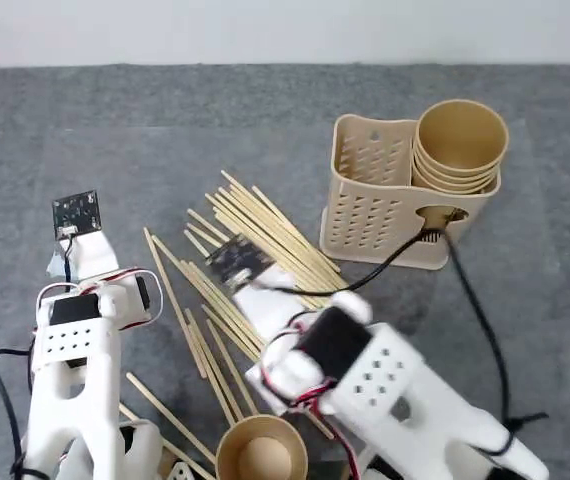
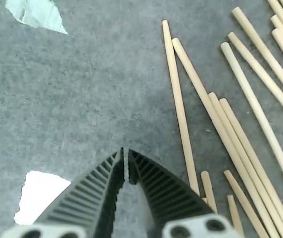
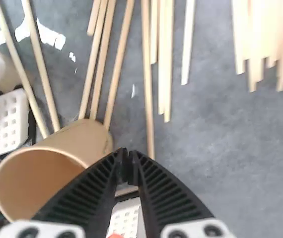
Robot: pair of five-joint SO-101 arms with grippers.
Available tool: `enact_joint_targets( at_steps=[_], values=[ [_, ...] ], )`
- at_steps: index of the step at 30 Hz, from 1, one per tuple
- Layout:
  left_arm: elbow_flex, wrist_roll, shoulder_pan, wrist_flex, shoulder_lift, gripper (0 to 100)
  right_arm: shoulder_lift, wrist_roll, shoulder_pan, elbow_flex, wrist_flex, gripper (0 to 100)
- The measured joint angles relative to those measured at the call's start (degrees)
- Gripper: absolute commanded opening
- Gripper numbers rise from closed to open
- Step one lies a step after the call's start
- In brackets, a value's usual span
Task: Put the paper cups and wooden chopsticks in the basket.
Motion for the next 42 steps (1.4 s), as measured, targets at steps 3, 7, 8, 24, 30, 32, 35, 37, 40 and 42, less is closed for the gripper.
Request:
enact_joint_targets(
  at_steps=[3, 7, 8, 24, 30, 32, 35, 37, 40, 42],
  values=[
    [0.0, 0.0, 0.0, 0.0, 0.0, 1, -0.7, 1.9, 2.0, -0.8, 0.0, 1.2],
    [0.0, 0.0, 0.0, 0.0, 0.0, 1, -0.7, 2.8, 0.1, -0.9, 0.0, 5.1],
    [0.0, 0.0, 0.0, 0.0, 0.0, 1, -0.7, 2.8, -1.4, -0.9, 0.0, 7.4],
    [0.0, 0.0, 0.0, -0.2, 0.0, 1, -0.7, -1.1, -14.6, 7.7, -0.3, 21.2],
    [0.0, 0.0, 0.0, -0.2, 0.0, 1, -0.7, -1.1, -14.6, 12.4, -2.2, 21.1],
    [0.0, 0.0, 0.0, -0.2, 0.0, 1, -0.7, -1.1, -14.6, 12.4, -2.5, 20.4],
    [0.0, 0.0, 0.0, -0.2, 0.0, 1, -0.7, -1.1, -14.7, 12.4, -2.6, 10.9],
    [0.0, 0.0, 0.0, -0.2, 0.0, 1, -0.7, -1.1, -14.7, 12.6, -3.5, 0.6],
    [0.0, 0.0, 0.0, -0.2, 0.0, 1, -0.7, -1.1, -14.7, 13.3, -5.3, 3.4],
    [0.0, 0.0, 0.0, -0.2, 0.0, 1, -0.7, -1.1, -14.7, 13.3, -5.7, 0.4]
  ],
)
